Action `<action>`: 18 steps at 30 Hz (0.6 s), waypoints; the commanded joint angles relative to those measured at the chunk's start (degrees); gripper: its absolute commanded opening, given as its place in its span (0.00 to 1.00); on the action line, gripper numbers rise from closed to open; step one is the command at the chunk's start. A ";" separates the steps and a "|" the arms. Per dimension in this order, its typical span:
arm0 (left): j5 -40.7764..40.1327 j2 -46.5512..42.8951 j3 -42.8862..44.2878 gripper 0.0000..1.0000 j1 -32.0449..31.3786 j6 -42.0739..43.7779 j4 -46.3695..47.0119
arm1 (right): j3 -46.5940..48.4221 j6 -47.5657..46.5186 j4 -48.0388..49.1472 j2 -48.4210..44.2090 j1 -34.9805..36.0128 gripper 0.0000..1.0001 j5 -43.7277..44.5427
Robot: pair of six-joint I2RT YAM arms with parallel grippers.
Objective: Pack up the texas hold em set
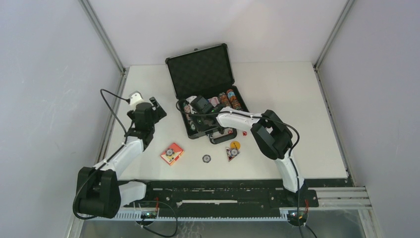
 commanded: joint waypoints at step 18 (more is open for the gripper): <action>3.33 -0.82 -1.70 0.90 1.31 -0.54 4.98 | 10.76 -1.21 -0.11 5.72 -1.83 0.00 1.58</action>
